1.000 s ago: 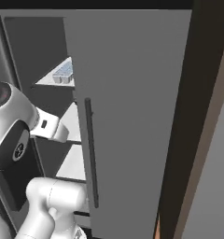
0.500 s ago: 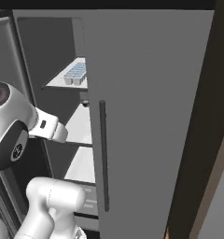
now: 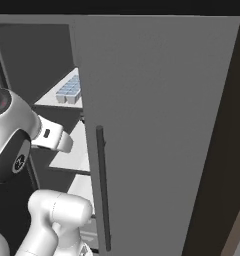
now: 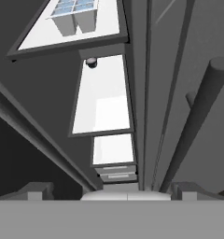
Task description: Open the freezer door, pick up the ice cube tray from the freezer, and place it on the dining counter.
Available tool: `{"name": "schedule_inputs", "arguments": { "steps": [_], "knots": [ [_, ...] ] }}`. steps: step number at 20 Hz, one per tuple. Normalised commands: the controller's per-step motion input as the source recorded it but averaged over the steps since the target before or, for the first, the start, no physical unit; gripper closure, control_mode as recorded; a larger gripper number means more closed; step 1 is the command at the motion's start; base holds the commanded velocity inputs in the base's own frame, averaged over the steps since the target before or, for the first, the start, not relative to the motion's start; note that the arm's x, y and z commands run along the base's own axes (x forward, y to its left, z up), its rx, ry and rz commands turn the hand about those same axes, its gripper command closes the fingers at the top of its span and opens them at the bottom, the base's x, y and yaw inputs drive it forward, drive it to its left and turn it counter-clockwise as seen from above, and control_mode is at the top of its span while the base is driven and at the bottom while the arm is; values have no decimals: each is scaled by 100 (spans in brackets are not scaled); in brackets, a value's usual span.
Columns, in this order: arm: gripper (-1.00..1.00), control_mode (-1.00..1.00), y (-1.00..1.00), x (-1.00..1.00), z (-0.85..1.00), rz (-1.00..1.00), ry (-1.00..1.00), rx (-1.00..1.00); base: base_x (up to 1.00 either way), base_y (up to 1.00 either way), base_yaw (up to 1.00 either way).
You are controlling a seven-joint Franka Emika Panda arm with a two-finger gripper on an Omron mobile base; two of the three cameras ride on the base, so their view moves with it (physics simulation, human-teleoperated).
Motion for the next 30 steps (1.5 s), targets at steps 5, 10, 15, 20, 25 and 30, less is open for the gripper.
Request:
{"name": "schedule_inputs", "arguments": {
  "steps": [5, 10, 15, 20, 25, 30],
  "knots": [
    [-100, 100, 0, 0, 0, 0, 0, 0, 54, 3, 0],
    [-100, 100, 0, 0, 0, 0, 0, 0, 30, 2, 0],
    [-100, 100, 0, 0, 0, 0, 0, 0, 0, 0, 0],
    [-100, -100, 0, 0, 1, -2, 0, 0, 0, 0, 0],
    [-100, -100, 1, 0, 25, -9, 0, 0, 0, 0, 0],
    [-100, -100, 2, 0, 35, -14, 0, 3, 0, 0, 0]
  ]
}}
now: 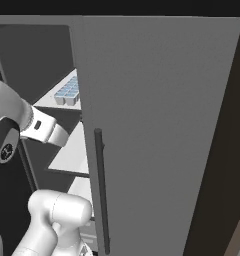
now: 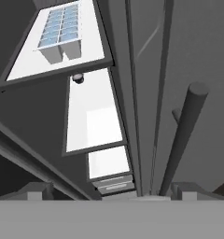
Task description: Open the freezer door, pick up the ice cube tray from the freezer, and place it on the dining counter.
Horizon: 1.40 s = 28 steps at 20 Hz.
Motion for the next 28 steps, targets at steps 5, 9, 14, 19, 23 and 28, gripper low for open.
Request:
{"name": "schedule_inputs", "arguments": {
  "steps": [5, 9, 14, 19, 23, 28],
  "knots": [
    [-100, -100, 14, 0, 27, -16, 0, 7, 0, 0, 0],
    [-100, -100, 15, 0, 10, -20, -2, 14, 0, 0, 0],
    [-100, -100, 7, 0, 0, -23, -12, 21, 0, 0, 0],
    [-100, -100, 0, 0, 1, -20, -17, 25, 0, 0, 0],
    [-100, -100, 6, 13, 22, -13, -8, 21, 0, 0, 0],
    [-100, -100, 18, 34, 40, -7, 0, 12, 0, 0, 0]
  ]
}}
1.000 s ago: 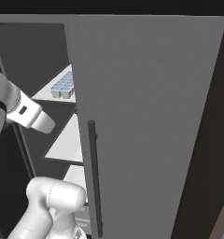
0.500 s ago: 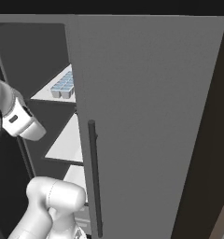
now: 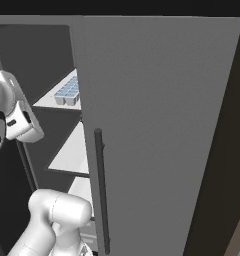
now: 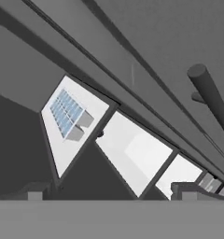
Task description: Open the freezer door, pick up the ice cube tray from the freezer, and place it on the dining counter.
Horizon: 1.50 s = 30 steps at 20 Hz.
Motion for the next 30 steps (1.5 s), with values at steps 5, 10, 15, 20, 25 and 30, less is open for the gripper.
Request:
{"name": "schedule_inputs", "arguments": {
  "steps": [5, 10, 15, 20, 25, 30],
  "knots": [
    [-100, -100, 21, 53, 49, -2, 1, 7, 0, 0, 0],
    [-100, -100, 7, 41, 27, 0, 1, 7, 0, 0, 0],
    [-100, -100, 0, 39, -1, 0, 0, 7, 0, 0, 0],
    [-100, -100, 0, 16, -43, 0, -2, 1, 0, 0, 0],
    [-100, -100, 0, 5, -63, 0, -3, 2, 0, 0, 0],
    [-100, -100, 0, 7, -31, 0, -2, 8, 0, 0, 0]
  ]
}}
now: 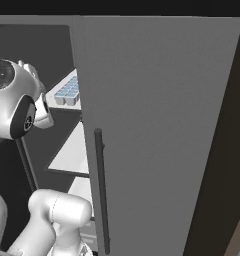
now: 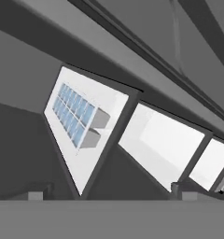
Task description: Open the freezer door, pick up the ice cube tray from the freezer, and place it on the dining counter.
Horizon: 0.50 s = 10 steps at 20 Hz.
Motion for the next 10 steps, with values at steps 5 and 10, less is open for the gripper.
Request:
{"name": "schedule_inputs", "arguments": {
  "steps": [5, 10],
  "knots": [
    [-100, -100, -1, 24, 0, 0, 0, 17, 0, 0, 0],
    [-100, -100, 0, 38, 0, 0, 0, 12, 0, 0, 0]
  ]
}}
